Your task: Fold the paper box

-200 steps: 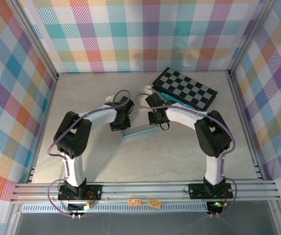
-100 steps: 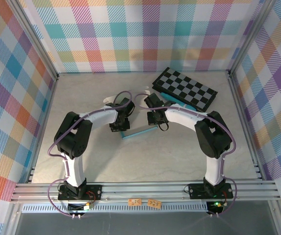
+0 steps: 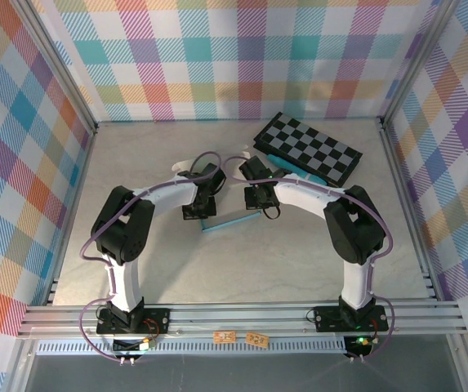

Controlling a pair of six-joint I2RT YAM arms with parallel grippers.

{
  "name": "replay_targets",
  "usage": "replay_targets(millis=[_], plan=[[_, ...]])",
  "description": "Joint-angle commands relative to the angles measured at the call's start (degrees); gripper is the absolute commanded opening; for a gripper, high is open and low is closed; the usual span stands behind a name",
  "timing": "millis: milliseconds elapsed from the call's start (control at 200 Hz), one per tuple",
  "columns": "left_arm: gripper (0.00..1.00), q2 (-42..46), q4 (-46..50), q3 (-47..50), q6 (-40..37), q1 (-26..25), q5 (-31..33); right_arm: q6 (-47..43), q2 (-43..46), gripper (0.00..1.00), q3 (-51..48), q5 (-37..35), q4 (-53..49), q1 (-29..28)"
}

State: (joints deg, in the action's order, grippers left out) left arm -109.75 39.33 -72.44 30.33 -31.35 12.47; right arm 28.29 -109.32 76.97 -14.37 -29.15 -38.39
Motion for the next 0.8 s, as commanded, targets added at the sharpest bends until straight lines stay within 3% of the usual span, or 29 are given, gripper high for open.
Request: replay_targets(millis=[0, 375, 530, 795], plan=[[0.00, 0.69, 6.69, 4.95, -1.40, 0.60, 0.79, 2.59, 2.49, 0.00, 0.46, -3.82, 1.35, 0.77], [0.00, 10.33, -5.99, 7.84, -2.58, 3.84, -14.72, 2.88, 5.85, 0.00, 0.38, -6.90, 0.77, 0.43], [0.00, 4.91, 8.03, 1.99, -2.19, 3.76, -6.27, 4.04, 4.15, 0.00, 1.26, -9.88, -1.88, 0.06], [0.00, 1.05, 7.99, 3.22, -3.79, 2.17, -4.57, 3.69, 2.49, 0.00, 2.80, -10.45, -2.23, -1.41]])
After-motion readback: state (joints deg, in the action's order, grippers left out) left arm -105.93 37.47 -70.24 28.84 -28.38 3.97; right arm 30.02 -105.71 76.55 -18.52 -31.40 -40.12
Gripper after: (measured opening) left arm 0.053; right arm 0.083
